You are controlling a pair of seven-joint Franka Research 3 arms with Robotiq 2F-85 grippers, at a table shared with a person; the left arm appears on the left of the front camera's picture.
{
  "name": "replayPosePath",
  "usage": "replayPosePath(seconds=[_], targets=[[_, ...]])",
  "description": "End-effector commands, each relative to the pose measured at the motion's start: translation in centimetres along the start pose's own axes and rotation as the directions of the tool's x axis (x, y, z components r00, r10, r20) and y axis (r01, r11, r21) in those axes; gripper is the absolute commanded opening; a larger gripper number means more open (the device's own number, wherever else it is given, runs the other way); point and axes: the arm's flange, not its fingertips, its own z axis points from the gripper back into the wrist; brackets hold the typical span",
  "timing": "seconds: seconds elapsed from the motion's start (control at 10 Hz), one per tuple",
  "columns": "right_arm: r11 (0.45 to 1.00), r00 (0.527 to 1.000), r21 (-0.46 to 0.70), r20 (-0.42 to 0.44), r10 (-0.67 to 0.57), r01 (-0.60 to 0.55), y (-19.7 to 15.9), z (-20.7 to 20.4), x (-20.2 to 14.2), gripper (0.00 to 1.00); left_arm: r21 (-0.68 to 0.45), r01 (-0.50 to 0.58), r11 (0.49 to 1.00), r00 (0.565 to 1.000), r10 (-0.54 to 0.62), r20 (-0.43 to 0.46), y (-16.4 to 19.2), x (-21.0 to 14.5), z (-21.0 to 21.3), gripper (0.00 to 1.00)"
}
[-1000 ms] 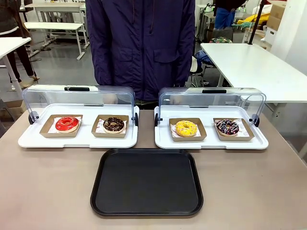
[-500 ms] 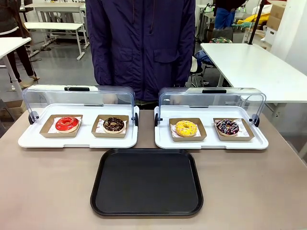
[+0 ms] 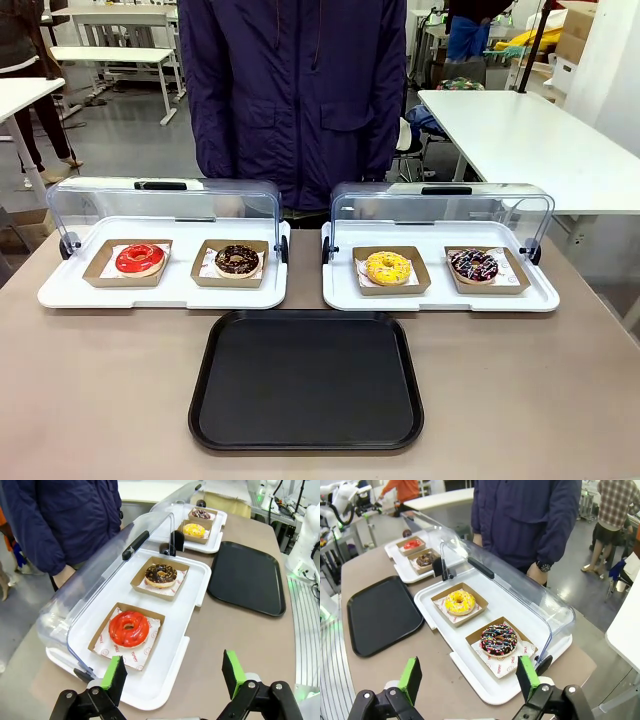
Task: Move the third donut from the left to the tray.
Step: Pick up the Paper togo box containing the Donut indicated by the person and place it on the Handle tray.
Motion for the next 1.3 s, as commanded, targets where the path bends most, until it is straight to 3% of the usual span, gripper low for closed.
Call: replayPosePath(seconds=[0.0, 1.2], targets=[[1.000, 1.000, 0.000, 0.015, 0.012, -0.012, 0.03, -0.09, 0.04, 1.00, -0.008, 0.007, 1.000, 1.000, -0.007, -0.005, -0.22, 0.09, 0.17, 1.00], [1.000, 1.000, 0.000, 0.015, 0.012, -0.012, 0.03, -0.09, 0.04, 1.00, -0.008, 0.007, 1.000, 1.000, -0.007, -0.005, -0.22, 0.09, 0.17, 1.00]])
